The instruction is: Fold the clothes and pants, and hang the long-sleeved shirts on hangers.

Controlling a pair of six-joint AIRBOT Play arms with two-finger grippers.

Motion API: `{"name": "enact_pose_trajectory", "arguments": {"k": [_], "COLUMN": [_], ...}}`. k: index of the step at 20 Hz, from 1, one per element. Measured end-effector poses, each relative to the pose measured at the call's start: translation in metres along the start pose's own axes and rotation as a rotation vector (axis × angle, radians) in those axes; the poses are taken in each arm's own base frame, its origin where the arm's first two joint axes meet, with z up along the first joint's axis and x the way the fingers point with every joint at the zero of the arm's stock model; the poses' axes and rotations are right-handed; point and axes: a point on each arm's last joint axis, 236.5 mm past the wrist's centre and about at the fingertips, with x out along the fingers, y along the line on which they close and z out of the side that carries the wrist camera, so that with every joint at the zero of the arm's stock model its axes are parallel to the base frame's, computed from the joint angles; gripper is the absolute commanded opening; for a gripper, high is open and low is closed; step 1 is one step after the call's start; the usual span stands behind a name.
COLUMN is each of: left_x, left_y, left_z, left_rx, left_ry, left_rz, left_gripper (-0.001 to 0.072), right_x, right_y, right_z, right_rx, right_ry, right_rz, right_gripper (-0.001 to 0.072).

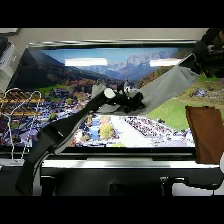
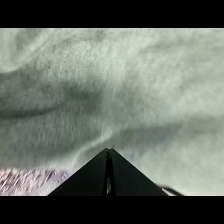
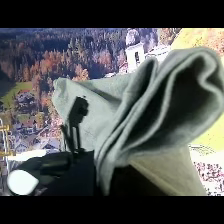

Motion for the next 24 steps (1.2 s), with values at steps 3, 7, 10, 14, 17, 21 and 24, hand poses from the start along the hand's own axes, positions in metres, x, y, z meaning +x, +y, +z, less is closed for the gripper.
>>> {"name": "enact_pose_trajectory", "arguments": {"k": [3, 7, 10, 14, 17, 21, 24], "left_x": [-0.082, -0.231, -0.344, -0.447, -0.483, -0.500, -0.503], "left_y": [-0.011, -0.024, -0.027, -0.023, -0.010, -0.002, 0.000], "left_z": [0.034, 0.083, 0.097, 0.087, 0.076, 0.068, 0.067], "left_rx": [0.105, 0.238, 0.292, 0.309, 0.291, 0.293, 0.294], "left_ry": [-0.024, -0.182, -0.333, -0.459, -0.475, -0.473, -0.472], "left_rz": [0.024, 0.095, 0.166, 0.237, 0.281, 0.308, 0.314], "left_gripper": [0.0013, 0.0014, 0.0014, 0.0014, 0.0015, 0.0015, 0.0015], "right_x": [0.010, 0.049, 0.099, 0.179, 0.231, 0.281, 0.302], "right_y": [0.018, 0.066, 0.108, 0.145, 0.158, 0.155, 0.152], "right_z": [-0.006, -0.029, -0.054, -0.093, -0.116, -0.124, -0.127], "right_rx": [-0.020, -0.074, -0.107, -0.117, -0.107, -0.072, -0.047], "right_ry": [0.021, 0.077, 0.118, 0.172, 0.189, 0.166, 0.156], "right_rz": [0.039, 0.105, 0.145, 0.182, 0.200, 0.204, 0.208], "right_gripper": [0.0033, 0.0033, 0.0033, 0.0033, 0.0033, 0.0033, 0.0033]}}
